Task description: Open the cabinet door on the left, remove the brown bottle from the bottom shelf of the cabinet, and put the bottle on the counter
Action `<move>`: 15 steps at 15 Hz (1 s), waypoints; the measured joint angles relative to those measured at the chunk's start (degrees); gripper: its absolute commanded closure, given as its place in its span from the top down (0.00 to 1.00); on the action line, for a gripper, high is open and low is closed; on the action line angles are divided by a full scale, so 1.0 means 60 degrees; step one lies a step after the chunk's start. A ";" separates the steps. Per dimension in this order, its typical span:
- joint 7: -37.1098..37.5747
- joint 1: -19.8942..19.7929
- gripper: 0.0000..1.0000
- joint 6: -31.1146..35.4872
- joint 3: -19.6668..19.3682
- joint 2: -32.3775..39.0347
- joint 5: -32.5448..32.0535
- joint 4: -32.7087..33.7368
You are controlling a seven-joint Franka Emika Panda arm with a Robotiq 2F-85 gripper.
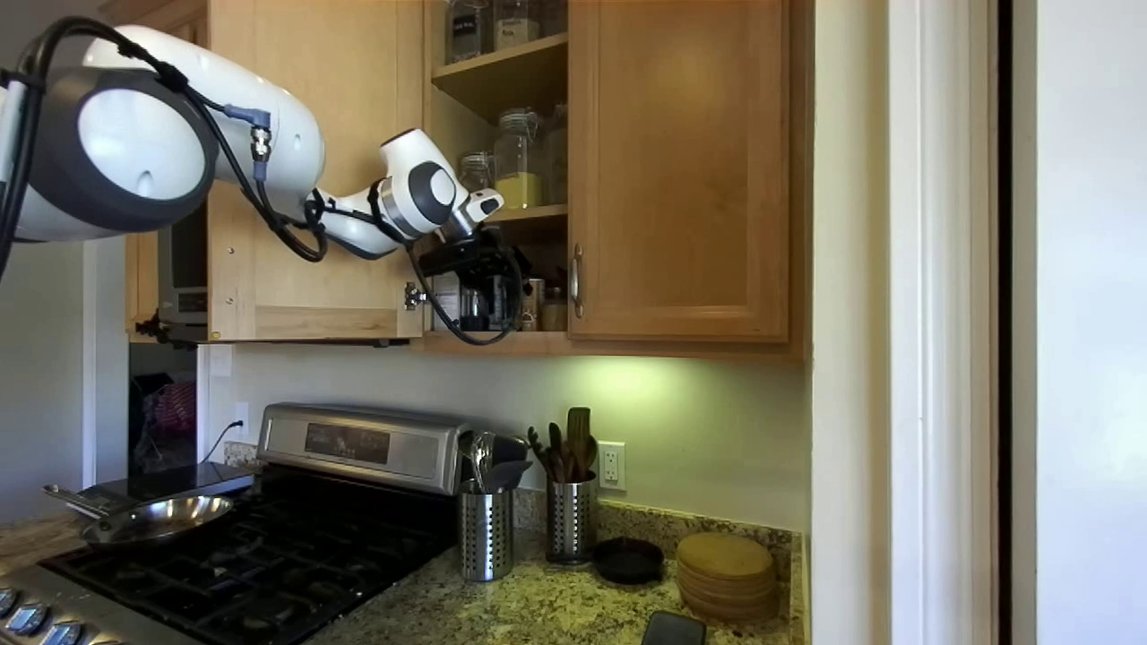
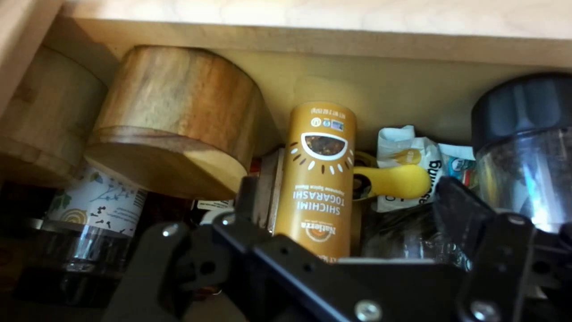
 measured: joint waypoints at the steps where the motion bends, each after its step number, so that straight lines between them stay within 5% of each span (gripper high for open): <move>1: 0.0018 0.0000 1.00 -0.0002 0.0000 0.0166 0.0000 0.0204; 11: 0.0082 -0.0020 1.00 -0.0011 -0.0120 0.1478 0.0000 0.1984; 12: 0.0082 -0.0023 0.98 -0.0011 -0.0128 0.1559 0.0000 0.2089; 13: 0.0082 -0.0026 0.82 -0.0011 -0.0131 0.1617 0.0000 0.2161; 15: 0.0082 -0.0028 0.69 -0.0011 -0.0131 0.1718 0.0006 0.2284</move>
